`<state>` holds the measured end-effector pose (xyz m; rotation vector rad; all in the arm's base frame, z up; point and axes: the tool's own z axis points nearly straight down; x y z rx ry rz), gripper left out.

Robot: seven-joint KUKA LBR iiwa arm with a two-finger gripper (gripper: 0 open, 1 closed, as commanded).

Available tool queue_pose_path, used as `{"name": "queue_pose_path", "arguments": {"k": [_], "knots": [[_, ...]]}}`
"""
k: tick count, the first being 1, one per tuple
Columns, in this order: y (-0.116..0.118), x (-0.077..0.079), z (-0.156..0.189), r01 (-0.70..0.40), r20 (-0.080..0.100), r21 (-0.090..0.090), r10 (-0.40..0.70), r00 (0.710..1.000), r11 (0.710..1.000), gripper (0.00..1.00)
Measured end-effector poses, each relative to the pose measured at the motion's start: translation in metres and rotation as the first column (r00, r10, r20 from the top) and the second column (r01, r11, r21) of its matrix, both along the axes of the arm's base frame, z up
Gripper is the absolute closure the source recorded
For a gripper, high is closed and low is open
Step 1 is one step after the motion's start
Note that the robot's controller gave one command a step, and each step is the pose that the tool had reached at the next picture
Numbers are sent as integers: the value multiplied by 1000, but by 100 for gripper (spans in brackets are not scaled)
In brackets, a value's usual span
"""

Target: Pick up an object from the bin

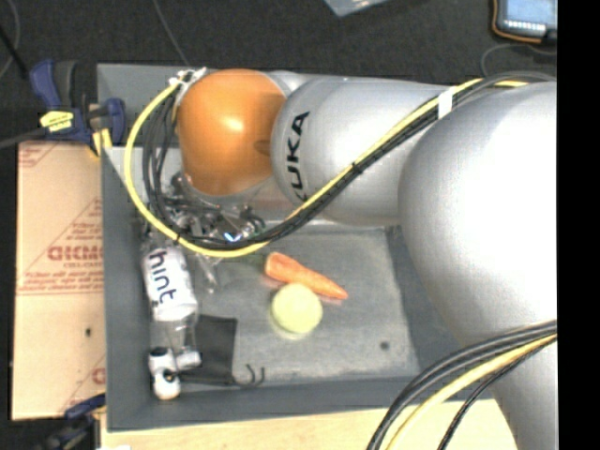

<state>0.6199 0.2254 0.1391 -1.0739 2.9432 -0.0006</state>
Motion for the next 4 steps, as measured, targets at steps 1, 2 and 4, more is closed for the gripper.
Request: {"name": "queue_pose_path", "arguments": {"k": [1, 2, 4], "knots": [[3, -9, -53, -360, 30, 2, 360, 933, 933, 0], [0, -10, -42, -359, 2, 0, 359, 933, 933, 100], [0, -10, -41, -357, 3, 0, 357, 934, 934, 100]]}}
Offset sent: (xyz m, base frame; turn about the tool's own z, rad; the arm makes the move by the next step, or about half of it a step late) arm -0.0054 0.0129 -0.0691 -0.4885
